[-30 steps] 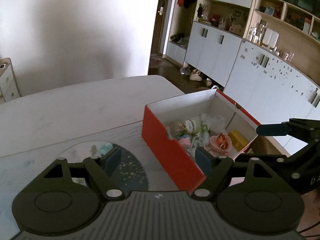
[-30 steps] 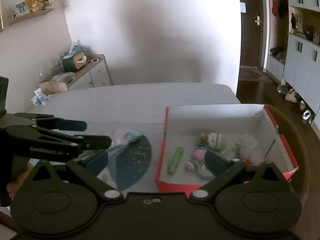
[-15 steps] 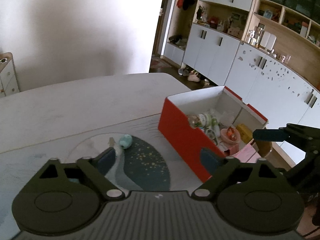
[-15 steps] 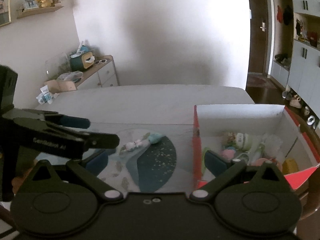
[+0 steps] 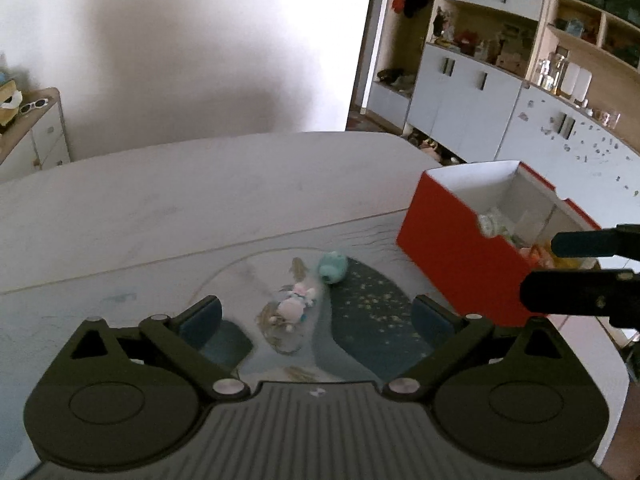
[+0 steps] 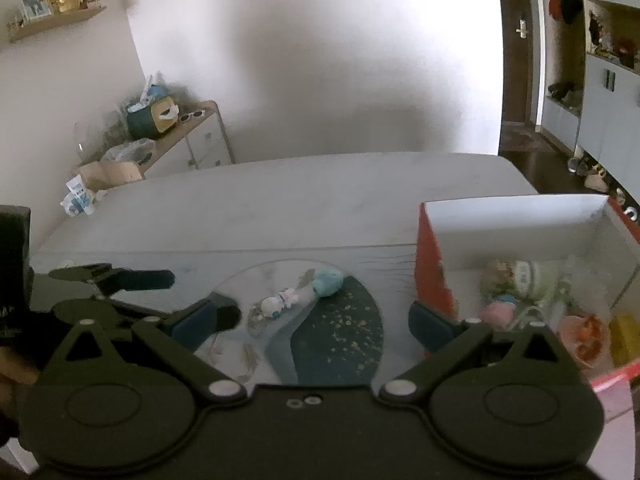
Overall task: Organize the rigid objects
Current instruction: 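Withdraw both tools from the box back over the tray, then grasp the white bunny keychain with the left tool while the right tool grasps the teal blob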
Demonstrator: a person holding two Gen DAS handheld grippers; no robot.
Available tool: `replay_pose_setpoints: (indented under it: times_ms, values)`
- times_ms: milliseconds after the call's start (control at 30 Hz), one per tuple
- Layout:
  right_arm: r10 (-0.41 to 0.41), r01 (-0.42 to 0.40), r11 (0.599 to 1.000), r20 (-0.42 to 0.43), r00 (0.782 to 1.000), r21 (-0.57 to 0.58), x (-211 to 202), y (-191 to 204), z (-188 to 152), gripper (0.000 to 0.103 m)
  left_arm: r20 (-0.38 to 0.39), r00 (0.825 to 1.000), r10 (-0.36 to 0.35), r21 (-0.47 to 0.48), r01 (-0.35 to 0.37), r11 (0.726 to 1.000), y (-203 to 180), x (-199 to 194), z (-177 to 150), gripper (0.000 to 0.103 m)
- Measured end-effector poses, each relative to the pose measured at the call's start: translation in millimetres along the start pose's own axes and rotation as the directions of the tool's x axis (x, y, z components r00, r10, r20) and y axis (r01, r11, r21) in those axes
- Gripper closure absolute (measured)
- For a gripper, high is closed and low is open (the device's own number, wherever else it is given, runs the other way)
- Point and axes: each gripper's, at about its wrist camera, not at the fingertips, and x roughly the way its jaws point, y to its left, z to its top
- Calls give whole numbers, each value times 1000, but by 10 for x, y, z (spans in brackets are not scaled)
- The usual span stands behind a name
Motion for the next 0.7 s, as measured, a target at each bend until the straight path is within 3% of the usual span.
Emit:
replay_pose_setpoints:
  times_ms: [133,500,700]
  values:
    - [11,-10,1000,-20,1000,3,249,46,77,1,2,1000,-28,8,28,1000,95,156,-49,1]
    - [-30,28,999,-95,995,-18,969,3,196,3,4,1000,7,18,-7,1000,238,601,-80,2]
    - [-40,36,999,-163,986,-25,1338,-63,209,10,-25,1000,5,-5,-5,1000,297,809,-103,2]
